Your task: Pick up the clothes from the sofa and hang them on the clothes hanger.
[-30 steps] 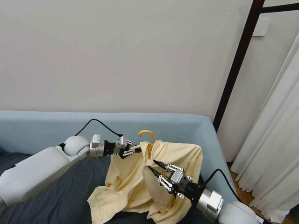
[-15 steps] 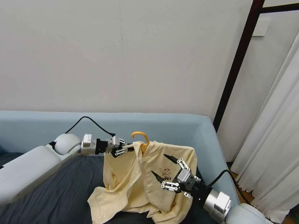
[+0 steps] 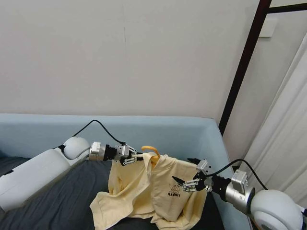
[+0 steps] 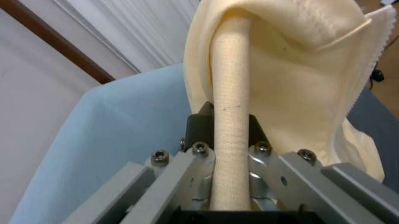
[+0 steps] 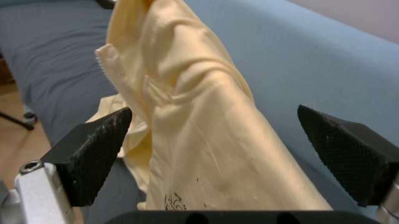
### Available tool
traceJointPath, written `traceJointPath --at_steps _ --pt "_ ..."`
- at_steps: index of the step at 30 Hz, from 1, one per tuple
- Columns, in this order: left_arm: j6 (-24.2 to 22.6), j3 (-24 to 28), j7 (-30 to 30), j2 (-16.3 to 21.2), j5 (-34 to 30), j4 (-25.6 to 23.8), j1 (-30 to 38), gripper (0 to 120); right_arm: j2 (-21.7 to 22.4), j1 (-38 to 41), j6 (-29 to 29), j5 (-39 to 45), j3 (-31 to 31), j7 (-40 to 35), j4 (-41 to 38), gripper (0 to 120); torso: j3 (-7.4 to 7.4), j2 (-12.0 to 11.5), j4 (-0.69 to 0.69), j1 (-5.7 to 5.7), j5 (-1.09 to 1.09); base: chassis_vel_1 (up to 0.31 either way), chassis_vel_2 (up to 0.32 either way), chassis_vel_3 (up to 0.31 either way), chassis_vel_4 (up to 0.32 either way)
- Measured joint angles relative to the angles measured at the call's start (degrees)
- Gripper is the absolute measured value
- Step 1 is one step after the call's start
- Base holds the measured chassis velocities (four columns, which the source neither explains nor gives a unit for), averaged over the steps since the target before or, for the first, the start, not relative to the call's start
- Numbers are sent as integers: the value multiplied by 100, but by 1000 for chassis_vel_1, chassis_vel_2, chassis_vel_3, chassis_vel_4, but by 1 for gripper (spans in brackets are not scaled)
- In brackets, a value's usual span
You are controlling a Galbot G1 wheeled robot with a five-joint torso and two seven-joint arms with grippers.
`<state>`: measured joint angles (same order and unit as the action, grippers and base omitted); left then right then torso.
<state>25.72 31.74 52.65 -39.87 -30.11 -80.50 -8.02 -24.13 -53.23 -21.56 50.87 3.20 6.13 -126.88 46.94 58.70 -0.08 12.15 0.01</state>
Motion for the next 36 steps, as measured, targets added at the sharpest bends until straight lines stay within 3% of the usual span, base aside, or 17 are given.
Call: traceJointPath --at_steps 6,30,36 --pt "97 -3 55 -175 96 174 -6 1 192 44 -104 38 -38 235 3 96 0 0 -1 0 -2 0 0 0 0" --pt "229 -116 -55 -241 253 41 -275 1 194 54 -204 256 -186 163 92 12 0 0 -1 0 -2 0 0 0 0" --pt "229 -146 -246 -171 312 -26 -346 3 140 -23 -92 163 -185 127 69 10 0 0 -1 0 -2 0 0 0 0"
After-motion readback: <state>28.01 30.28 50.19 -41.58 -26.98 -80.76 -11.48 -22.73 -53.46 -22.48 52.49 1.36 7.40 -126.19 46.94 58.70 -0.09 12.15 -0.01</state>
